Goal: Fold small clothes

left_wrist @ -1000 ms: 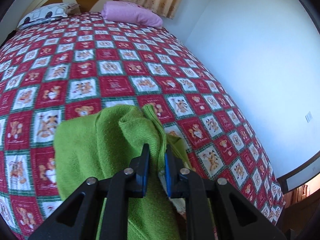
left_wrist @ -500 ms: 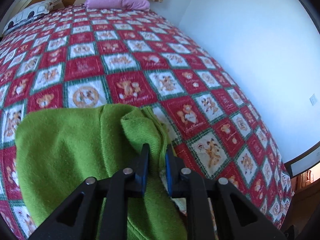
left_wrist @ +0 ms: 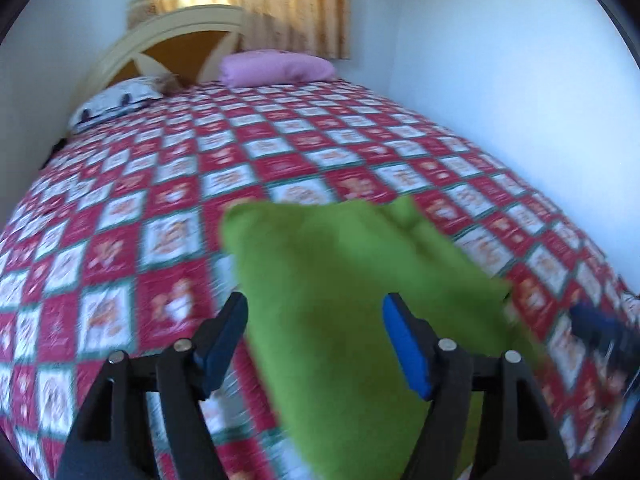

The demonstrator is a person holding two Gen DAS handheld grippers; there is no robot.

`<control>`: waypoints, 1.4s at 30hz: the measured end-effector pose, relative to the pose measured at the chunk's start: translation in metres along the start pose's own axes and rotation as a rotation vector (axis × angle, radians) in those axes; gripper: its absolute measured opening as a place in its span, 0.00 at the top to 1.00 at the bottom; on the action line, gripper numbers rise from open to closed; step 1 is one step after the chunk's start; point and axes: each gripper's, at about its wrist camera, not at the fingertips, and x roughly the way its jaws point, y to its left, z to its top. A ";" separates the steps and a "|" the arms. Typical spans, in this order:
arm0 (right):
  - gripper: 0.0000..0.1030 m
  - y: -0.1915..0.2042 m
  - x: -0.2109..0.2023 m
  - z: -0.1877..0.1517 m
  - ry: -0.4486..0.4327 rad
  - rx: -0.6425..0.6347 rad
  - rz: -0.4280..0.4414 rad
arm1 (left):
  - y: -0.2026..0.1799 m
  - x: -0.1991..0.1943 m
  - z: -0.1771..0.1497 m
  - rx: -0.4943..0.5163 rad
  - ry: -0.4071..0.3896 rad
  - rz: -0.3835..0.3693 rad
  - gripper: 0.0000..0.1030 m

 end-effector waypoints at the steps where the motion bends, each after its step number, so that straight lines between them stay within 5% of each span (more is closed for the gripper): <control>1: 0.51 0.007 0.015 0.009 0.028 -0.020 0.006 | 0.005 0.000 -0.006 -0.017 0.001 0.011 0.25; 5: 0.54 0.006 0.088 0.025 0.195 0.010 0.034 | 0.017 0.014 -0.032 -0.080 0.060 0.002 0.25; 6: 0.86 0.002 0.097 0.025 0.206 0.007 -0.013 | 0.017 0.013 -0.035 -0.088 0.058 0.003 0.24; 13: 0.86 -0.001 0.097 0.008 0.185 -0.065 -0.157 | 0.019 0.003 -0.048 -0.129 0.040 -0.048 0.17; 17: 0.86 -0.008 0.102 0.013 0.209 -0.040 -0.141 | 0.023 -0.027 -0.075 -0.147 0.033 -0.060 0.17; 21: 0.86 -0.008 0.111 0.014 0.213 -0.046 -0.142 | 0.010 -0.049 -0.108 -0.149 0.017 -0.031 0.03; 25: 0.86 -0.003 0.106 0.022 0.174 0.008 -0.111 | -0.001 -0.037 -0.102 -0.132 0.024 0.015 0.01; 31: 0.86 0.010 0.094 0.034 0.147 -0.030 -0.103 | -0.023 -0.038 -0.100 -0.102 0.044 -0.021 0.01; 37: 0.86 0.007 0.101 0.028 0.170 -0.053 -0.134 | -0.012 -0.010 -0.107 -0.128 0.112 0.149 0.00; 42: 0.86 -0.003 0.102 0.019 0.183 -0.054 -0.162 | 0.032 -0.017 -0.116 -0.286 0.115 0.152 0.00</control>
